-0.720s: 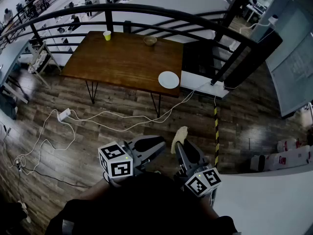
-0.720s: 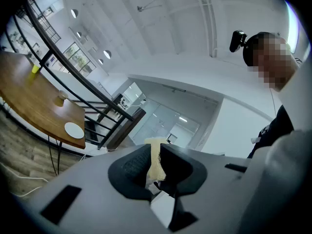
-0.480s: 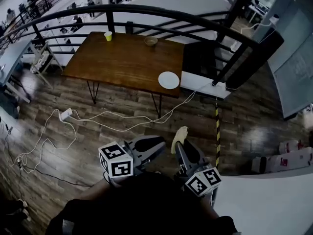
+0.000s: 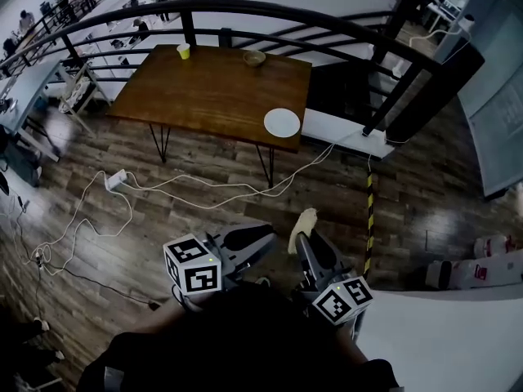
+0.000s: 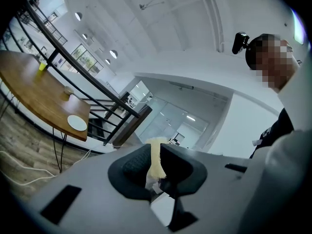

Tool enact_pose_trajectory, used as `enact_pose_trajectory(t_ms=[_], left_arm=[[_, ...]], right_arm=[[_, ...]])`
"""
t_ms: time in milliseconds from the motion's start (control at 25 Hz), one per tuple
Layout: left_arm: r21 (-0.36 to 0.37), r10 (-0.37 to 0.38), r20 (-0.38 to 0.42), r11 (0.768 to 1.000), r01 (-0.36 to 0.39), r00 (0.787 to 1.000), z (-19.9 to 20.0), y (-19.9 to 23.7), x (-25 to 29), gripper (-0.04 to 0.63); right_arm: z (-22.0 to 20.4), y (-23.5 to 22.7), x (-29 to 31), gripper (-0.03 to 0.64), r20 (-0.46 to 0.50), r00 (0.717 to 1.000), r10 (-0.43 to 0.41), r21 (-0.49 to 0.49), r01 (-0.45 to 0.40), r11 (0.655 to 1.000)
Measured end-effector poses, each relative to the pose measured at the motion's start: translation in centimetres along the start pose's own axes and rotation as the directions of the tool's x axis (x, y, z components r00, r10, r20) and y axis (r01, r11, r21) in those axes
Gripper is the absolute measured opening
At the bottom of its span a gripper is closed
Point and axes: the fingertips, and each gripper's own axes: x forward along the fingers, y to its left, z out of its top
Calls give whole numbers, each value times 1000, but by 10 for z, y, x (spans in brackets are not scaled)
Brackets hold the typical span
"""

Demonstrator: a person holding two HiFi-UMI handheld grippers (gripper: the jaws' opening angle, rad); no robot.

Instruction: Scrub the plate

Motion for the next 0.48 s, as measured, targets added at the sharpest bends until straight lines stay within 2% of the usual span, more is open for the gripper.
enact_pose_trajectory(t_ms=[200, 360, 480], left_arm=[[-51, 39, 7, 998, -38, 999, -9, 7, 11, 69], [-33, 60, -3, 998, -60, 998, -3, 20, 18, 69], [-44, 48, -3, 998, -48, 999, 9, 40, 30, 69]], right_arm=[[-2, -24, -4, 110, -15, 1000, 6, 77, -5, 997], [-3, -35, 11, 110, -31, 999, 8, 84, -6, 996], [3, -48, 31, 110, -39, 999, -1, 80, 4, 997]])
